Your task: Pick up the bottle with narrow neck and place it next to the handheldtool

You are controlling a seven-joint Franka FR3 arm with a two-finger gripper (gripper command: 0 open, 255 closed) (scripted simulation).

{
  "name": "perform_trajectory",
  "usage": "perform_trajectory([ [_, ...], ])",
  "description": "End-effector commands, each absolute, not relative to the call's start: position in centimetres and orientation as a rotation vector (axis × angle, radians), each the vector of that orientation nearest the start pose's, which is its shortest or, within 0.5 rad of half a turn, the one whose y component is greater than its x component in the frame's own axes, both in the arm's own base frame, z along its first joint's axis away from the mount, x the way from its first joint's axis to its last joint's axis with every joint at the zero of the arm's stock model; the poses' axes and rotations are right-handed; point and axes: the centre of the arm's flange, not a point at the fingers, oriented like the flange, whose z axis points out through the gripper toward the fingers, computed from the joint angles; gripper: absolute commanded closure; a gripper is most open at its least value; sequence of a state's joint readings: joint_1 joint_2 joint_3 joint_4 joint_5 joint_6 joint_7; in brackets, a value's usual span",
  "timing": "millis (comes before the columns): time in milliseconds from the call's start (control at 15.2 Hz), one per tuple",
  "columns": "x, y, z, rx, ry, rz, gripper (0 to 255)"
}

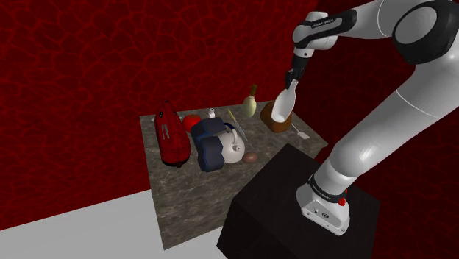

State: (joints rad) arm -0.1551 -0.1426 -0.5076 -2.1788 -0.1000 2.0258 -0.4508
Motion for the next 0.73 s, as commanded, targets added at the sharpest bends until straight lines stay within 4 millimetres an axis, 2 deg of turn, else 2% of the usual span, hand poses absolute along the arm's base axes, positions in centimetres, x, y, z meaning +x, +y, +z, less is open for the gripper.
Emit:
perform_trajectory([
  [0, 39.1, -32.1, 45.3, -3.134, 0.254, 0.052, 255],
  [660, 39.1, -32.1, 50.6, -3.134, 0.254, 0.052, 255],
])
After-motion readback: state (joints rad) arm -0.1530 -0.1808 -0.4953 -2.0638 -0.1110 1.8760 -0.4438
